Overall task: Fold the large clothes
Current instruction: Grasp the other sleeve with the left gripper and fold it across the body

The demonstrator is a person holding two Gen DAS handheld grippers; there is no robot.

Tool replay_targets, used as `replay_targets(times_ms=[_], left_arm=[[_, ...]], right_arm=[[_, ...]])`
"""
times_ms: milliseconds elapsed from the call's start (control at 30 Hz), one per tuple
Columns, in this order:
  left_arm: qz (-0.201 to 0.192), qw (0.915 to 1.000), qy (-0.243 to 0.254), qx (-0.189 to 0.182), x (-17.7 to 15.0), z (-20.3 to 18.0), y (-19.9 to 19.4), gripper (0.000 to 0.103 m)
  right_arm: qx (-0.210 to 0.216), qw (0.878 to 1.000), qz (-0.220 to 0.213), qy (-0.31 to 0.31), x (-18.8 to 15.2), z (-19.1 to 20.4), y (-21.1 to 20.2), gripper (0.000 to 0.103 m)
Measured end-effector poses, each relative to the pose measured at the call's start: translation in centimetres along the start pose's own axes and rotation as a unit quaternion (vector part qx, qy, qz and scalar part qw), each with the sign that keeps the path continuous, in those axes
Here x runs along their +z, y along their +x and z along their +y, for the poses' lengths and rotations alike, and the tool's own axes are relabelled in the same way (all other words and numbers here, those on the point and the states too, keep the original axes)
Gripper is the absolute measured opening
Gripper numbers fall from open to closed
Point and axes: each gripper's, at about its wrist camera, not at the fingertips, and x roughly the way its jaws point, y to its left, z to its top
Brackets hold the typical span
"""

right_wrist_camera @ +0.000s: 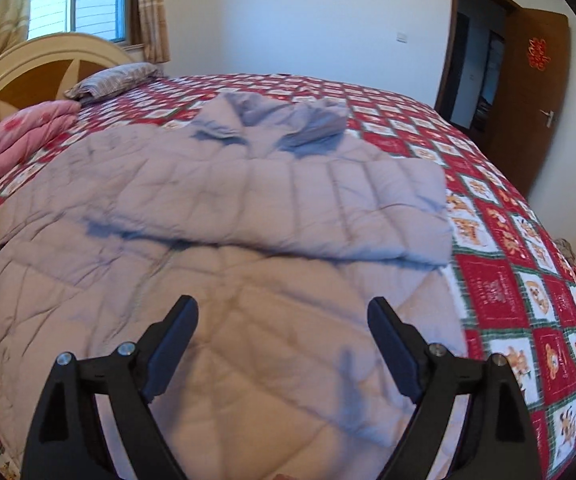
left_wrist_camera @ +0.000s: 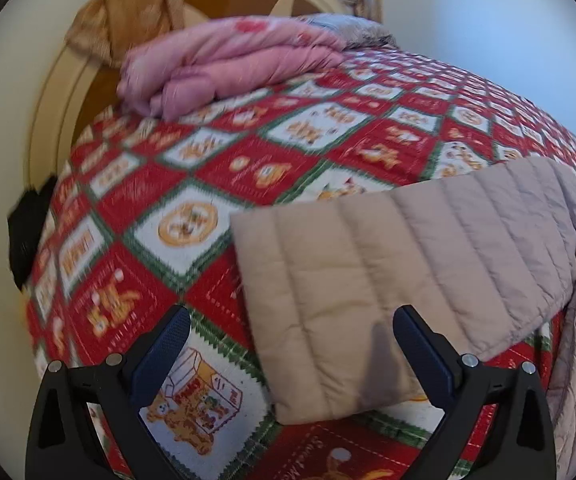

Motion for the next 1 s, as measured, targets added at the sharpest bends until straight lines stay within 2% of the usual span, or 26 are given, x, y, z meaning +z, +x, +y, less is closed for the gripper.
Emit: replay_targets(times_ms=[67, 167, 200, 233, 267, 300, 500, 667, 833, 1000], left_arm=[[0.012, 0.9997, -0.005, -0.02, -0.1, -0.2, 0.7, 0.102], [0.023, 0.9993, -0.011, -0.026, -0.2, -0.8, 1.8, 0.098], [0.013, 0.9996, -0.003, -0.026, -0.2, -1.2, 1.6, 0.074], [0.005, 0.9992, 0.018, -0.035, -0.2, -2.1, 1.1, 0.035], [0.004, 0.9984, 0.027, -0.049, -0.1, -2.4, 0.7, 0.018], [0.005, 0.9973, 0.032, -0.066, 0.0, -2.8, 0.2, 0.012], [-0.091, 0.9904, 0.065, -0.081, 1.8, -4.9, -7.5, 0.009], [-0.167, 0.9717, 0.101, -0.133, 3.5, -9.1, -15.4, 0.009], [-0.199, 0.95, 0.147, -0.191, 3.2, -15.4, -20.5, 0.009], [-0.2, 0.9333, 0.196, -0.225, 0.6, -22.1, -22.2, 0.009]], right_arm=[[0.005, 1.0, 0.001, -0.004, -0.1, 0.9, -0.2, 0.089], [0.011, 1.0, -0.003, -0.013, -0.2, 1.9, -0.7, 0.089], [0.013, 1.0, -0.005, -0.018, -0.3, 2.2, -0.9, 0.089], [0.013, 1.0, -0.008, -0.022, -0.2, 2.4, -1.0, 0.089], [0.012, 1.0, -0.01, -0.023, -0.3, 2.4, -1.2, 0.089], [0.01, 1.0, -0.013, -0.024, -0.4, 2.4, -1.4, 0.089], [0.002, 1.0, -0.017, 0.002, -0.3, 1.3, -1.5, 0.089], [0.0, 0.999, -0.022, 0.024, -0.5, 0.1, -2.0, 0.089], [0.0, 0.999, -0.03, 0.041, -0.5, -1.2, -2.7, 0.089], [-0.003, 0.998, -0.034, 0.056, -0.8, -2.7, -3.4, 0.089]])
